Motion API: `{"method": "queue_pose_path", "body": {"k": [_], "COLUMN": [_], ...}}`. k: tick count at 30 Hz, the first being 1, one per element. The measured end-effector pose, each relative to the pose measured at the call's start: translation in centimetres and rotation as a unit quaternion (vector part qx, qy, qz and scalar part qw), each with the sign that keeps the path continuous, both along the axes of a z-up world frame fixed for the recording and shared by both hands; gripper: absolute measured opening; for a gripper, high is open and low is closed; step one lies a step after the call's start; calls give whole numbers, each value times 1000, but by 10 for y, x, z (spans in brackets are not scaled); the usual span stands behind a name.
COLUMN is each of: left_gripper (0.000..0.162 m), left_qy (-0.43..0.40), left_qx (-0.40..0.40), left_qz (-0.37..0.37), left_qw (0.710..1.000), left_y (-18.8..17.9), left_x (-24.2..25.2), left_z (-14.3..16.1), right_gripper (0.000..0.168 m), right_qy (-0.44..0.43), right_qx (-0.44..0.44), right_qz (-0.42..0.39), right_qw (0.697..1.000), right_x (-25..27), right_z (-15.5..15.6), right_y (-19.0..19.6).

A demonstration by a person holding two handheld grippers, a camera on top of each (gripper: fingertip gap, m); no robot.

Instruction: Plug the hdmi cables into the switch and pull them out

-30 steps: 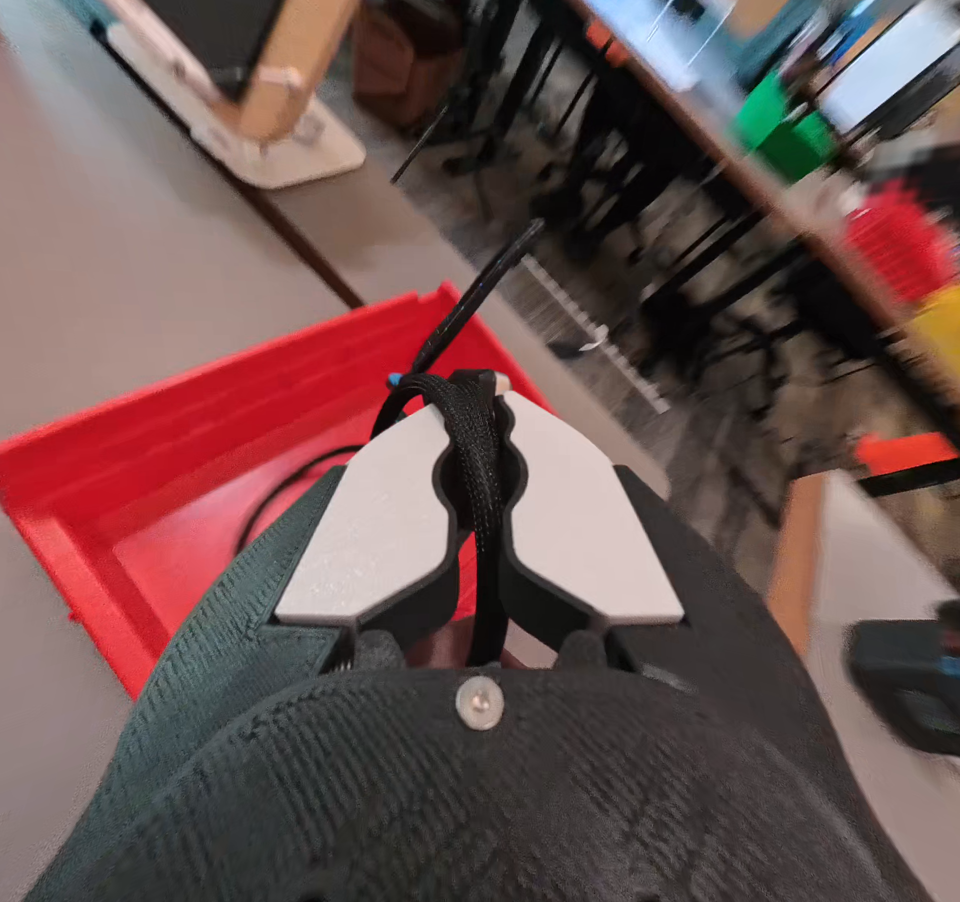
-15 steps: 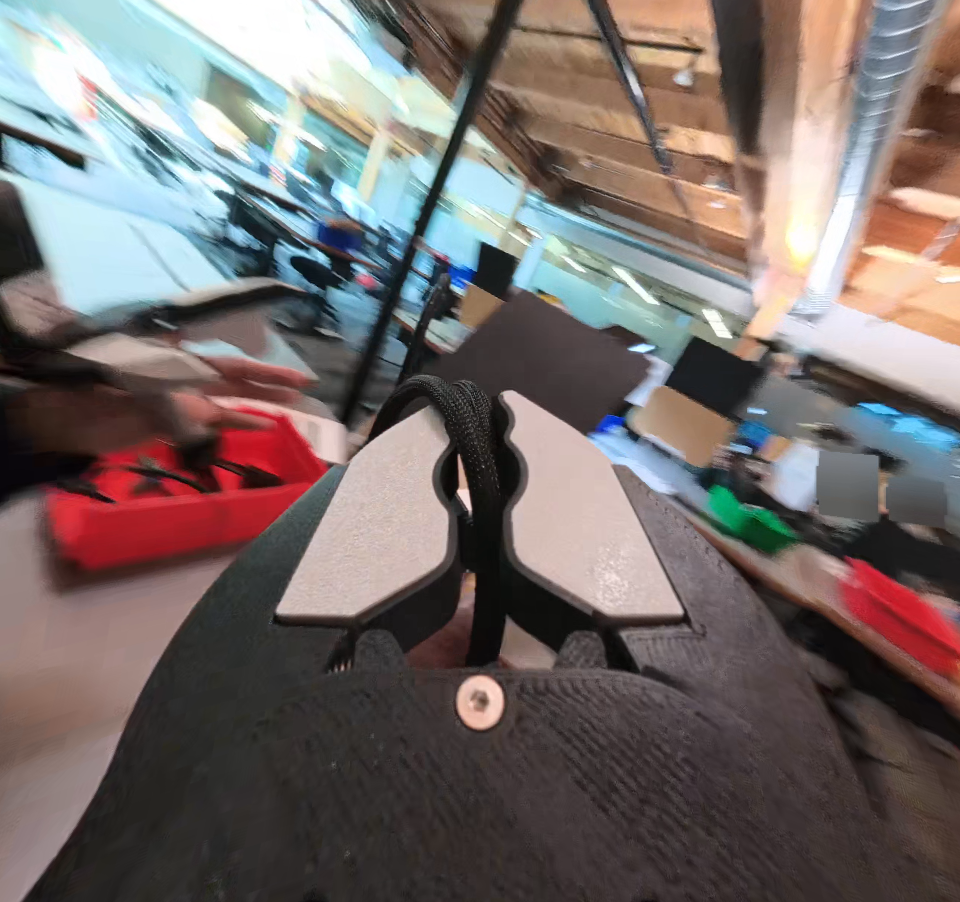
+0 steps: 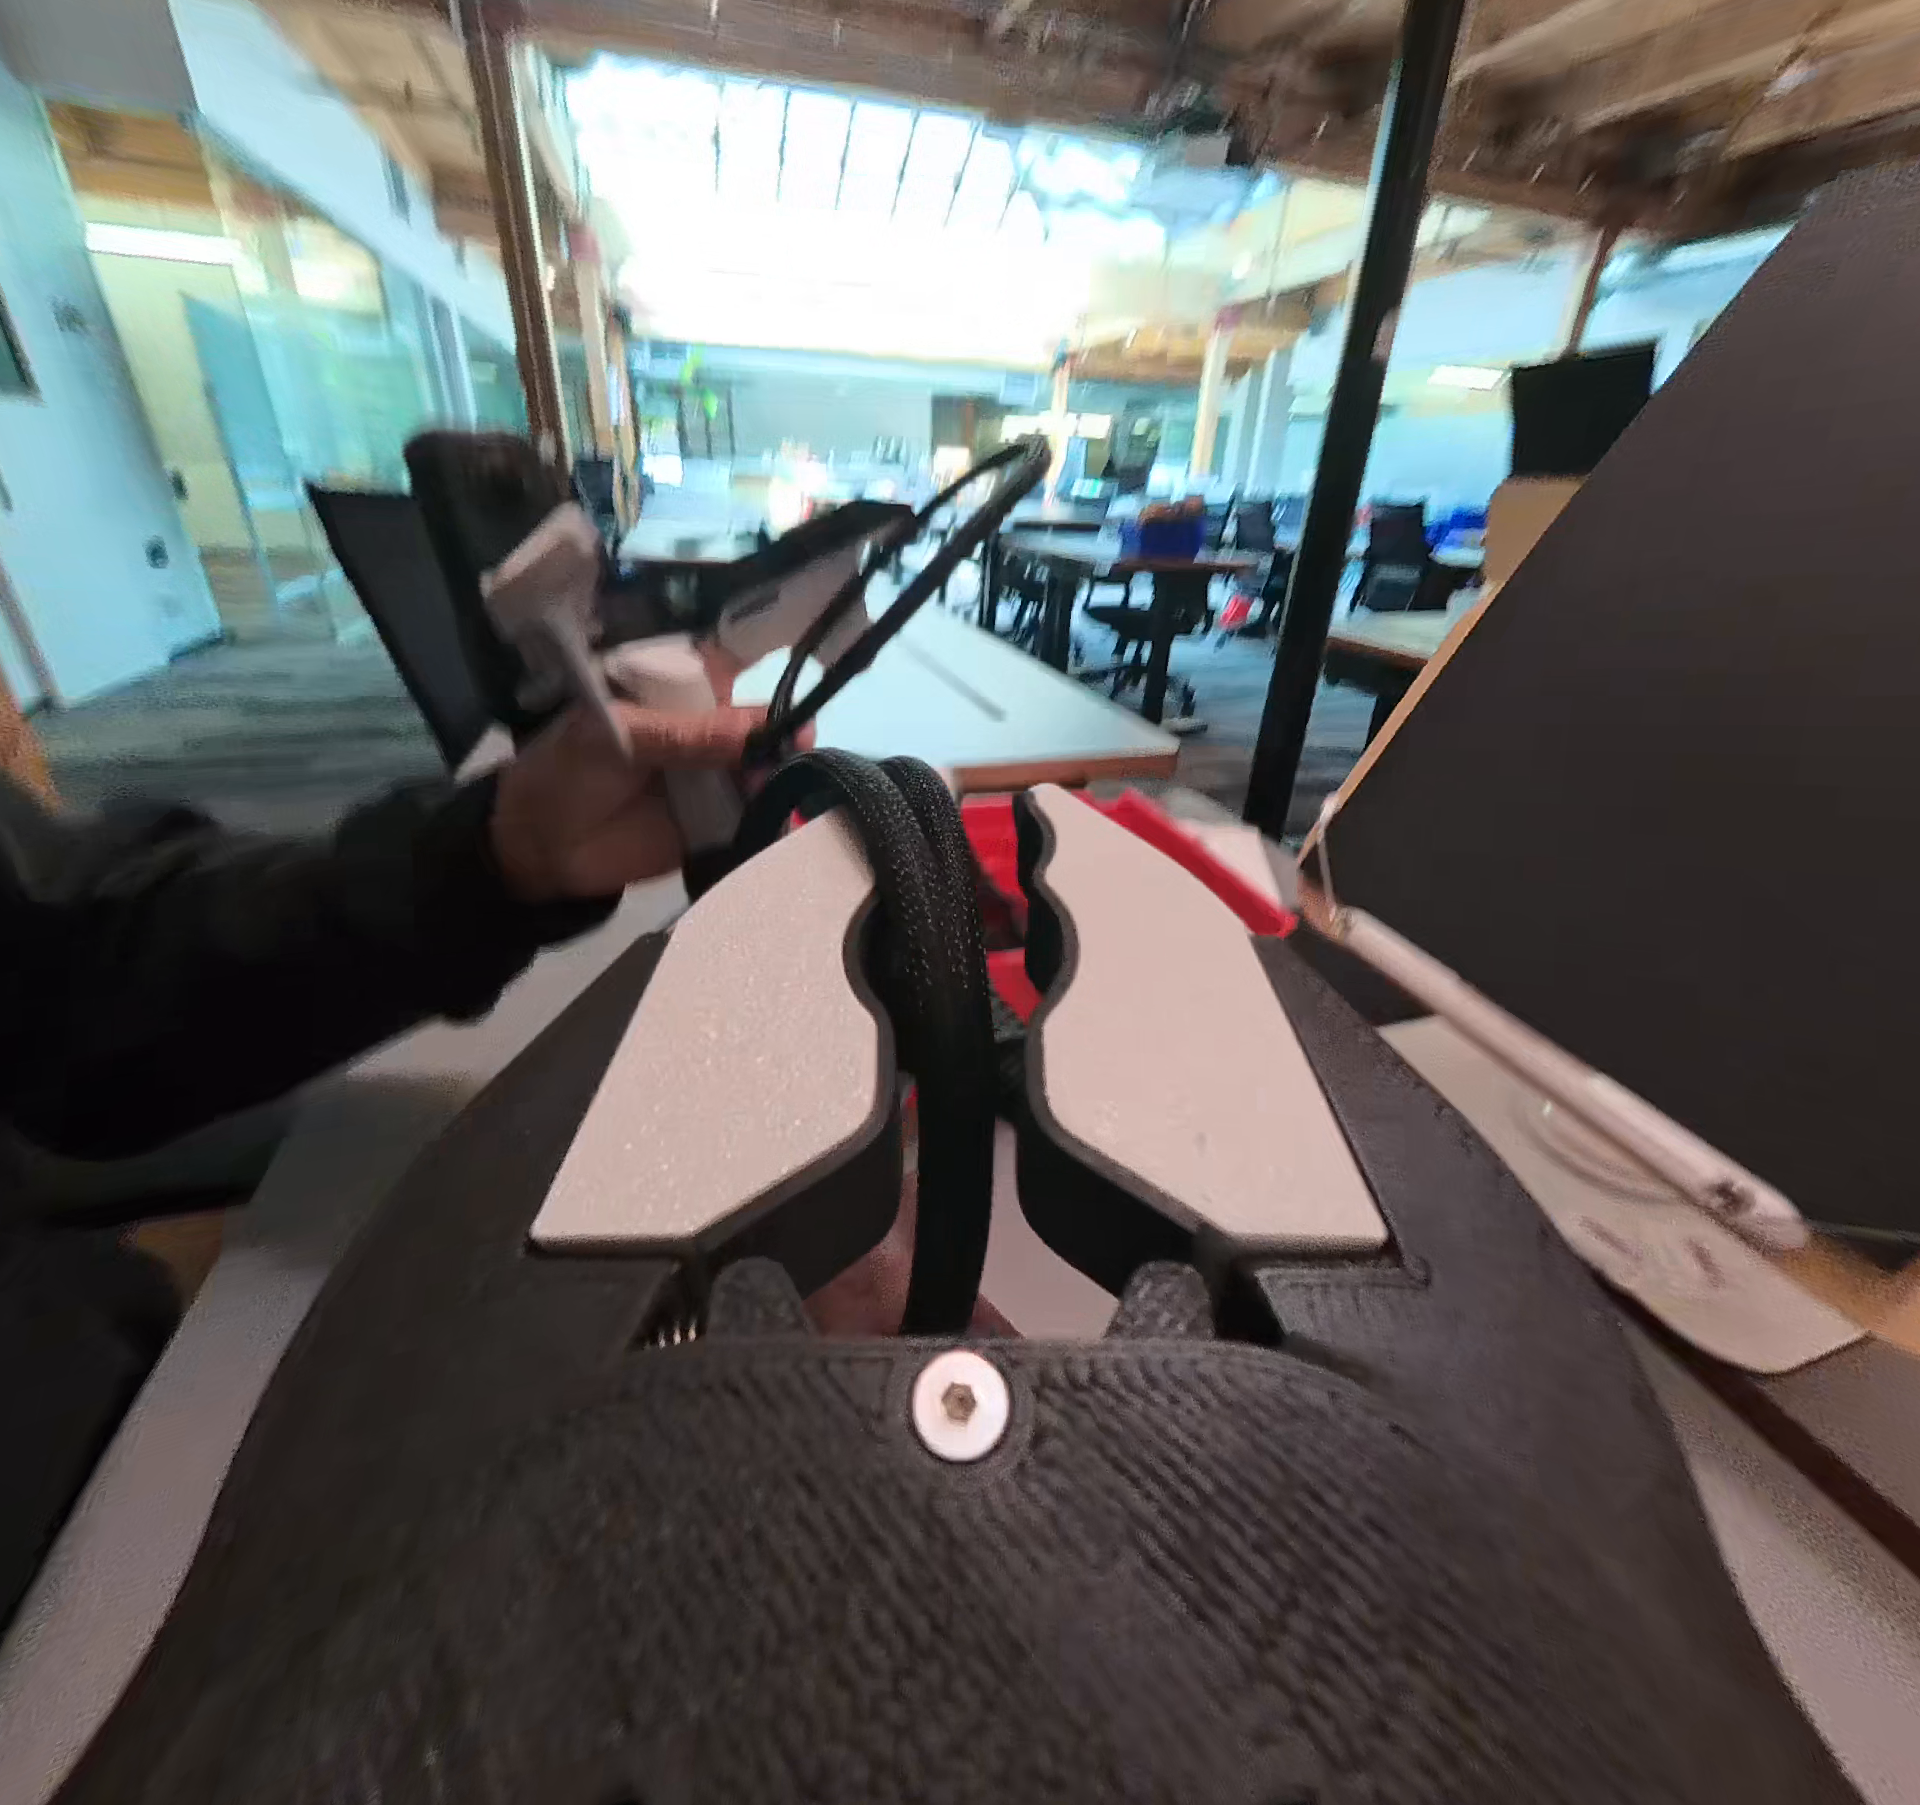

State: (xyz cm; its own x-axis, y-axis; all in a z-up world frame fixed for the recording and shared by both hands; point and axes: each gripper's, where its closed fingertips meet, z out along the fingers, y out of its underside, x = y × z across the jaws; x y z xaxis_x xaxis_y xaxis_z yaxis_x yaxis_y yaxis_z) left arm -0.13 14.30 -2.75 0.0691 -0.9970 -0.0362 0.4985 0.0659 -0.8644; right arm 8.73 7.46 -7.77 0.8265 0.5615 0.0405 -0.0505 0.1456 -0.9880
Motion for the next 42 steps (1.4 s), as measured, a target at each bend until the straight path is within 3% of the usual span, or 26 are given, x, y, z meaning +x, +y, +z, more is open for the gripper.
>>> {"method": "queue_pose_path", "body": {"k": [2,4,6,10,15,19,21,22,24,26,27,29,31,34,36,42], "left_gripper": [121,123,130,132,134,134,134,134,134,133,133,133,132,133,133,123], "left_qy": [-10,-9,1,26,79,102,108,114,121,131,136,138,129,98,86,87], "left_qx": [-30,-42,-60,-69,-82,-98,-92,-81,-62,-51,-50,-48,-56,-95,-118,-149], "left_qz": [4,-6,-26,-23,-23,-27,-12,0,20,5,-11,-55,-95,-139,-164,-153], "left_qw": [999,999,998,997,993,990,990,990,990,990,989,988,986,981,976,973], "left_y": [7,6,5,11,18,20,22,22,20,12,6,-7,-18,-23,-27,-26], "left_x": [-7,-10,-10,-11,-4,-1,-3,-3,-1,4,8,13,15,16,15,16], "left_z": [-2,-4,-7,-12,-26,-39,-42,-44,-45,-47,-48,-48,-46,-44,-49,-73], "right_gripper": [19,23,46,75,86,83,89,93,82,85,88,89,102,87,87,117], "right_qy": [-45,-82,-107,-110,-147,-179,-212,-237,-267,-234,-175,-83,-103,-150,-181,-266], "right_qx": [-37,-36,-52,-87,-137,-175,-171,-147,-22,112,158,184,169,158,150,80], "right_qz": [30,42,26,12,49,53,4,-48,-101,-78,-55,45,81,67,62,-1], "right_qw": [998,995,993,990,978,967,962,959,958,963,970,978,977,974,970,961], "right_x": [-10,-13,-6,9,14,28,47,60,59,41,33,11,-10,-40,-59,-77], "right_z": [-27,-39,-48,-51,-73,-89,-89,-82,-52,-18,-1,11,-5,-35,-50,-101], "right_y": [-2,-12,-20,-36,-58,-73,-74,-69,-65,-74,-80,-86,-71,-39,-25,14]}}
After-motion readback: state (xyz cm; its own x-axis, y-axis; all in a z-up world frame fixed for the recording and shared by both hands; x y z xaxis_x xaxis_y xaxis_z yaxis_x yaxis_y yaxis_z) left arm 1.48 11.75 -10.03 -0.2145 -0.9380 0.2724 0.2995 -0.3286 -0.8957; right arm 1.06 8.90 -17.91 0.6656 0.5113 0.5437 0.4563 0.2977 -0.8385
